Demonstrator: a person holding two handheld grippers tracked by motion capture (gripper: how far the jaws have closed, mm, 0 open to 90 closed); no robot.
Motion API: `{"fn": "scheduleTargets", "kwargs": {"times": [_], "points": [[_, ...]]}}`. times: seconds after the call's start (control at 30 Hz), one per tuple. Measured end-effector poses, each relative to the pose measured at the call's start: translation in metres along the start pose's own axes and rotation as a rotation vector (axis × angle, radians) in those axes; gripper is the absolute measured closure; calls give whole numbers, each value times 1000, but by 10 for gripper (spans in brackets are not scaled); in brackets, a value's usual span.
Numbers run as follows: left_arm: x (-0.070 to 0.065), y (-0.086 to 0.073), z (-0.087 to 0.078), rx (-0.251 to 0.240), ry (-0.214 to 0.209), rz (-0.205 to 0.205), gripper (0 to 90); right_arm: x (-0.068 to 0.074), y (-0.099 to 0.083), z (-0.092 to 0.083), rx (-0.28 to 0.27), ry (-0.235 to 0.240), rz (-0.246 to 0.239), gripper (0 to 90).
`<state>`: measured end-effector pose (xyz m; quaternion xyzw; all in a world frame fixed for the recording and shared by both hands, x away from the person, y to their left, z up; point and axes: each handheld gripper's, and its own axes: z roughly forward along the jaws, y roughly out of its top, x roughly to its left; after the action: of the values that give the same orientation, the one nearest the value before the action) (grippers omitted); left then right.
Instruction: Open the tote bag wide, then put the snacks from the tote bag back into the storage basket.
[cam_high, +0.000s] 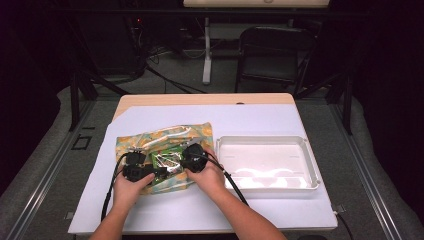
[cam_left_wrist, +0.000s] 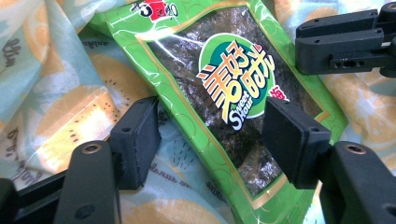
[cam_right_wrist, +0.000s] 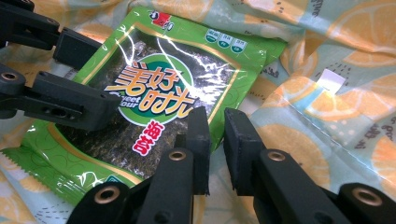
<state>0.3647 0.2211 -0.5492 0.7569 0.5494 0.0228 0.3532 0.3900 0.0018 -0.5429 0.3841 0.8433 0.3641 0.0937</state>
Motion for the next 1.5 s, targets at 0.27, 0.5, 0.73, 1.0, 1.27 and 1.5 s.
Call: {"fn": "scheduleTargets", "kwargs": {"times": [0.27, 0.5, 0.73, 1.0, 1.27, 1.5], "points": [[1, 1, 0, -1, -11, -16, 362, 0, 0, 0, -2, 0, 7, 806], [2, 1, -2, -11, -13, -24, 386, 0, -1, 1, -14, 5, 25, 806], [2, 2, -6, -48, -27, -28, 422, -2, -2, 0, 0, 7, 29, 803], [4, 4, -10, -67, -62, -51, 430, -3, -3, 0, -13, 5, 32, 803], [4, 2, -7, -48, -64, -54, 420, -3, -4, 0, -11, 6, 28, 803], [4, 1, -3, -33, -95, -68, 415, -3, -4, 0, -10, 5, 30, 803]]}}
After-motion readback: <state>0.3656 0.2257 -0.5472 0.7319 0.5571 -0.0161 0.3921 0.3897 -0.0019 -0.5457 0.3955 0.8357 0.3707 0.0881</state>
